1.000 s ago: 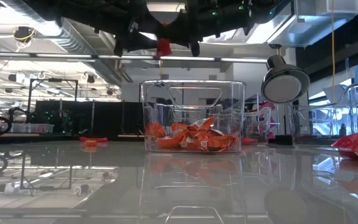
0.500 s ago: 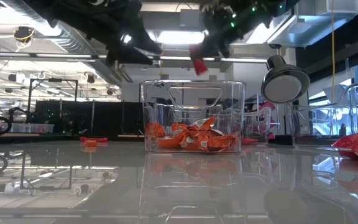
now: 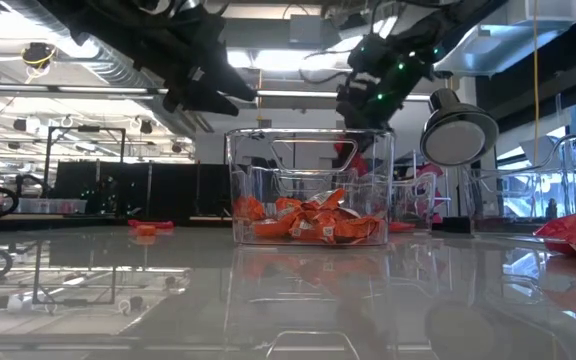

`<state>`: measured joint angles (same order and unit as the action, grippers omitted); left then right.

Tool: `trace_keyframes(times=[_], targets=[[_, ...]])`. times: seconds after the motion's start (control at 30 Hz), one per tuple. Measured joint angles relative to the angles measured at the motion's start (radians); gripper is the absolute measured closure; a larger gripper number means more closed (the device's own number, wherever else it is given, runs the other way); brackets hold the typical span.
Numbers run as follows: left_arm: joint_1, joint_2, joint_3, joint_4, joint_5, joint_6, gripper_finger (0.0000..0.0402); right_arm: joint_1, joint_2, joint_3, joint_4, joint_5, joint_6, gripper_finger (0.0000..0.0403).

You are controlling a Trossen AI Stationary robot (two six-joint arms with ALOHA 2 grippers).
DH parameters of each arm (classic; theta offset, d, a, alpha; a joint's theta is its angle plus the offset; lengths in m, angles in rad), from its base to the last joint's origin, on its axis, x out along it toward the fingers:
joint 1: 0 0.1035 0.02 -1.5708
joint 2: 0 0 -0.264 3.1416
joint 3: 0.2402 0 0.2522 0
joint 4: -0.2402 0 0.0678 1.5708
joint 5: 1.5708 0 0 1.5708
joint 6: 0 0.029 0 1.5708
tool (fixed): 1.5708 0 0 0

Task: Sort candy
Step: Put the red chocolate into the top transparent bin

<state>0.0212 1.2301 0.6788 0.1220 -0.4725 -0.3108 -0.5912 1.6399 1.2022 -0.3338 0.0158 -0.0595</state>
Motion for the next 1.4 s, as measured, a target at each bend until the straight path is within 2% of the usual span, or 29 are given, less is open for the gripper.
trace_keyframes(times=[0.4, 0.5, 0.73, 0.93, 1.1, 1.27, 1.4], targets=[[0.000, 0.000, 0.000, -0.009, -0.001, -0.030, 0.0153, 0.001, 0.044, 0.000, 0.002, 0.000, 0.005, 0.0359], [0.000, 0.000, 0.000, -0.009, -0.001, -0.034, 0.0153, 0.001, 0.044, 0.000, -0.001, 0.000, 0.005, 0.0320], [0.000, 0.000, 0.000, -0.022, 0.000, -0.045, 0.0153, 0.001, 0.044, 0.000, -0.007, 0.000, 0.029, 0.0197], [0.026, 0.000, 0.000, -0.065, -0.009, -0.076, 0.0153, 0.003, 0.042, 0.000, -0.007, -0.062, 0.029, 0.0145], [0.151, 0.000, 0.012, -0.190, -0.030, -0.190, 0.0153, 0.003, 0.042, 0.000, -0.005, -0.087, 0.030, 0.0137], [0.361, 0.004, 0.015, -0.361, -0.032, -0.279, 0.0153, 0.003, 0.041, 0.000, 0.001, -0.087, 0.029, 0.0138], [0.535, 0.047, 0.015, -0.409, 0.002, -0.256, 0.0153, 0.003, 0.041, 0.000, 0.006, -0.087, 0.028, 0.0138]])
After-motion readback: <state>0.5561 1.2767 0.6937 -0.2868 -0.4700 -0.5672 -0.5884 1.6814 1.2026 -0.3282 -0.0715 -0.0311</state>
